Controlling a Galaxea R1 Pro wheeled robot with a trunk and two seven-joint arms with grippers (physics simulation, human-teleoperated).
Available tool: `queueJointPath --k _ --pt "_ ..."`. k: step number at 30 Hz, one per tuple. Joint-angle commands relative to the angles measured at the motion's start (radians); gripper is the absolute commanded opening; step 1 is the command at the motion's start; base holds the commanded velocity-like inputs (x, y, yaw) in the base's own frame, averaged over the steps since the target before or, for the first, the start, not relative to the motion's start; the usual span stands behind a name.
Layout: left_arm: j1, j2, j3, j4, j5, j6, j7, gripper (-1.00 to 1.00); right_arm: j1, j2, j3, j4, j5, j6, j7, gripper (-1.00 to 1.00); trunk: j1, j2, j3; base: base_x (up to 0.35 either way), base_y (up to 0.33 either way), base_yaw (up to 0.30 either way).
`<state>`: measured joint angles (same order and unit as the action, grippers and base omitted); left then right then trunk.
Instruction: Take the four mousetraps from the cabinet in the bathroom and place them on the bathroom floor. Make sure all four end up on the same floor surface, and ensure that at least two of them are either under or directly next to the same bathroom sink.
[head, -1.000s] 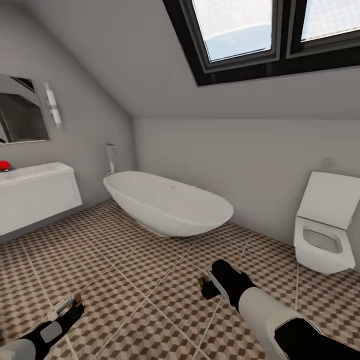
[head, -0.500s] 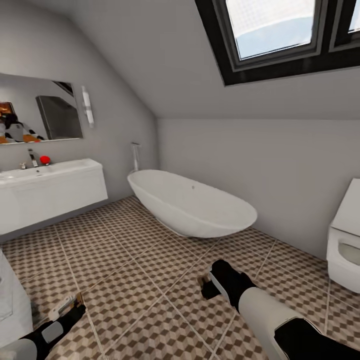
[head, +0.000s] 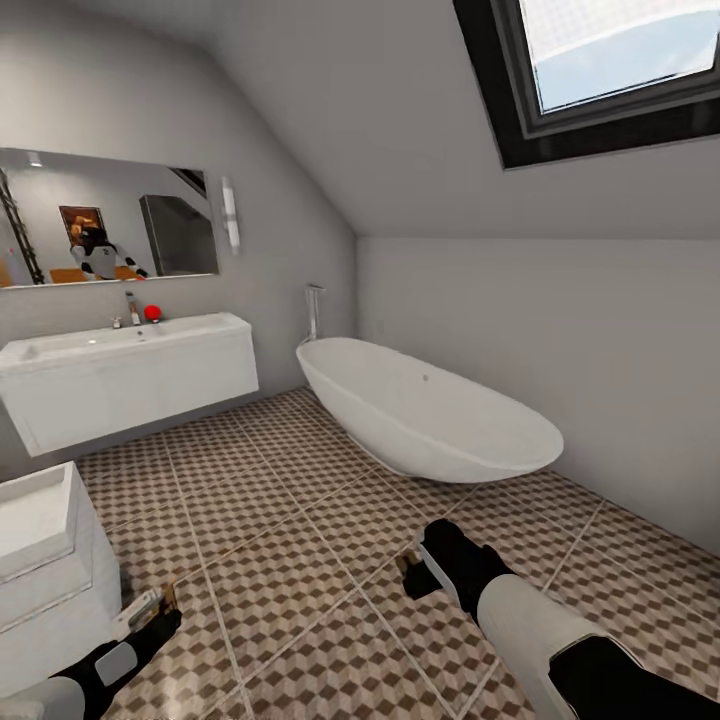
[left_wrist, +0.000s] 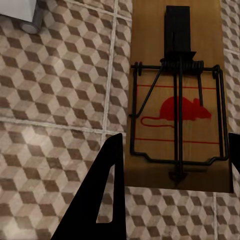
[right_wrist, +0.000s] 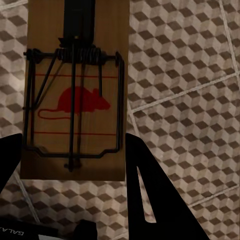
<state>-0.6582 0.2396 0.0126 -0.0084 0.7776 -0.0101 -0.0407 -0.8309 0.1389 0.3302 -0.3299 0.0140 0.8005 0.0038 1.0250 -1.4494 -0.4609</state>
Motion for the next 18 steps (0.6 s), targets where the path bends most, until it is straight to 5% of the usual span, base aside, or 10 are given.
queueJointPath --k 1,6,18 --pt "-0.001 -0.002 0.001 0.001 0.002 -0.001 -0.001 -1.0 -0.001 -0.001 0.004 -0.001 -0.002 0.006 0.0 -1.0 0.0 -0.001 -0.001 0.0 0.0 0.094" --pt "-0.001 -0.003 -0.001 0.001 0.002 0.001 0.0 -1.0 -0.001 -0.001 0.004 -0.001 -0.001 0.006 -0.001 -1.0 0.0 -0.001 -0.001 0.119 0.0 0.04" --pt "-0.001 -0.002 -0.002 0.002 0.003 0.002 -0.005 -1.0 -0.001 0.001 0.006 -0.001 0.001 0.006 -0.002 -1.0 0.0 -0.001 -0.001 0.311 0.0 0.002"
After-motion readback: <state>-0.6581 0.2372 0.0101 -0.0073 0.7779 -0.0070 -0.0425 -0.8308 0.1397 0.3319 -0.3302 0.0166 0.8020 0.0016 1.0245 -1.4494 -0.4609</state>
